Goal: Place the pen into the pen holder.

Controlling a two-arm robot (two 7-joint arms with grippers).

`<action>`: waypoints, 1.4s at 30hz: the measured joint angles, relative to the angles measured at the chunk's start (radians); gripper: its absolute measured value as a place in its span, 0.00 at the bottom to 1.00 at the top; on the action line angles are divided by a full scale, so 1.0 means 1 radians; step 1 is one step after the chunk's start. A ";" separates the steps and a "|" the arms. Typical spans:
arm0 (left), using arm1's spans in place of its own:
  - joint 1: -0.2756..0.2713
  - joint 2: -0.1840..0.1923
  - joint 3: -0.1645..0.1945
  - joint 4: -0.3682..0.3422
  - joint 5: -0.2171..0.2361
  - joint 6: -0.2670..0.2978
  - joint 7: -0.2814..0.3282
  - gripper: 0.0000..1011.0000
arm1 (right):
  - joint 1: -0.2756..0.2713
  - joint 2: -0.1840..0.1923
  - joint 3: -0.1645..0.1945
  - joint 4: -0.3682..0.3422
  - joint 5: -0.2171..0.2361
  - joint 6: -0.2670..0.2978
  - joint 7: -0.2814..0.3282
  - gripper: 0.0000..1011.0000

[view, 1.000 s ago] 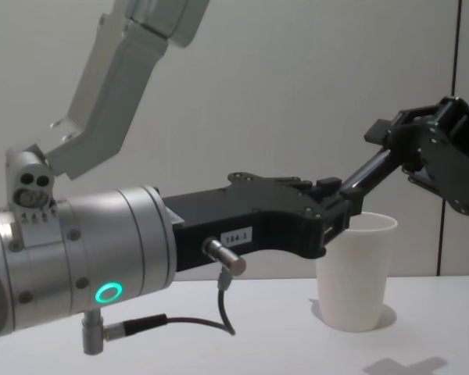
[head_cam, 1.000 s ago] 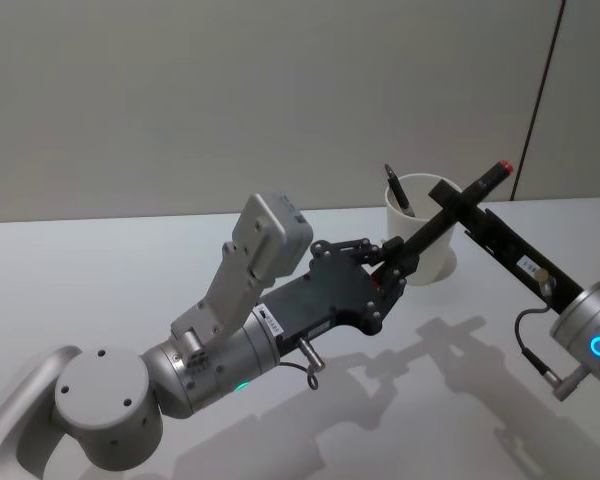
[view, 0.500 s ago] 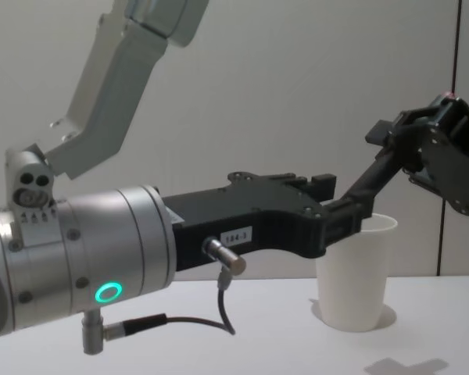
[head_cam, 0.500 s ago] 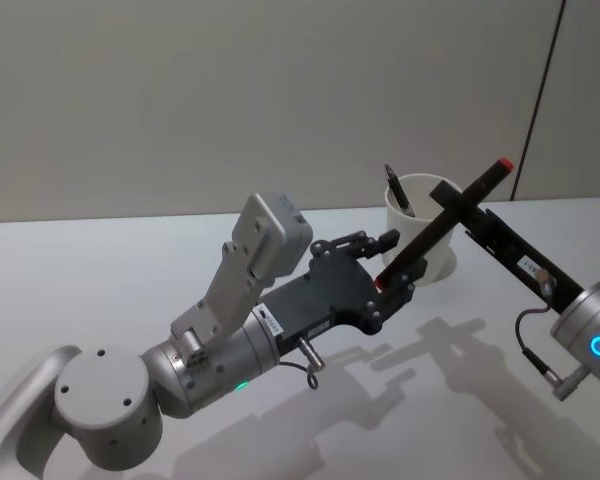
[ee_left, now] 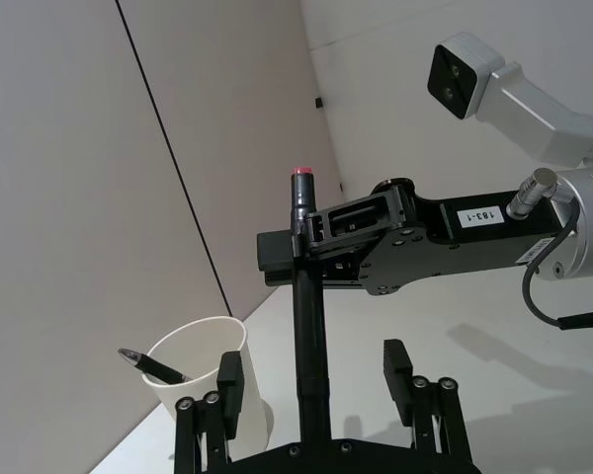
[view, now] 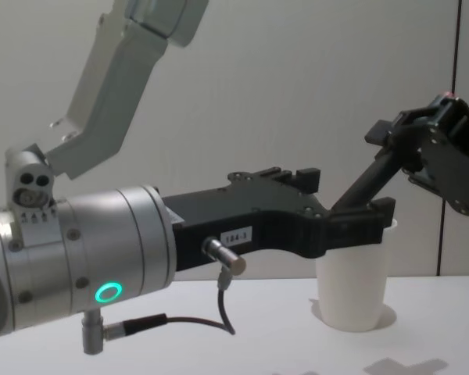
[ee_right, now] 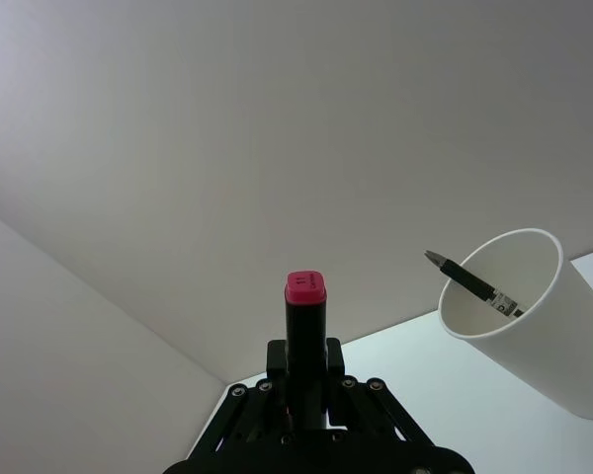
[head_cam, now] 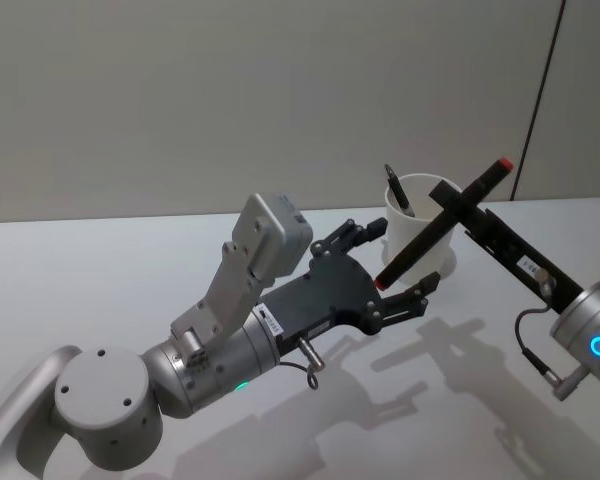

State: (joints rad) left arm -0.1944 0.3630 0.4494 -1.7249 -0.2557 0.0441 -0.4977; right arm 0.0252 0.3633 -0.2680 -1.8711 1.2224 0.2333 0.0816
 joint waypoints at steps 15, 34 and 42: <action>0.000 0.000 0.000 0.000 0.000 0.000 0.000 0.99 | 0.042 -0.002 0.009 0.043 -0.050 -0.047 0.018 0.20; 0.000 0.000 0.000 0.000 0.000 0.000 0.000 0.99 | 0.155 -0.019 0.014 0.169 -0.295 -0.164 0.089 0.20; 0.000 0.000 0.000 0.000 0.000 0.000 0.000 0.99 | 0.190 -0.031 0.004 0.215 -0.420 -0.213 0.107 0.20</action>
State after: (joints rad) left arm -0.1943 0.3630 0.4494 -1.7249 -0.2557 0.0441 -0.4978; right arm 0.2154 0.3324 -0.2637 -1.6561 0.8029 0.0201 0.1887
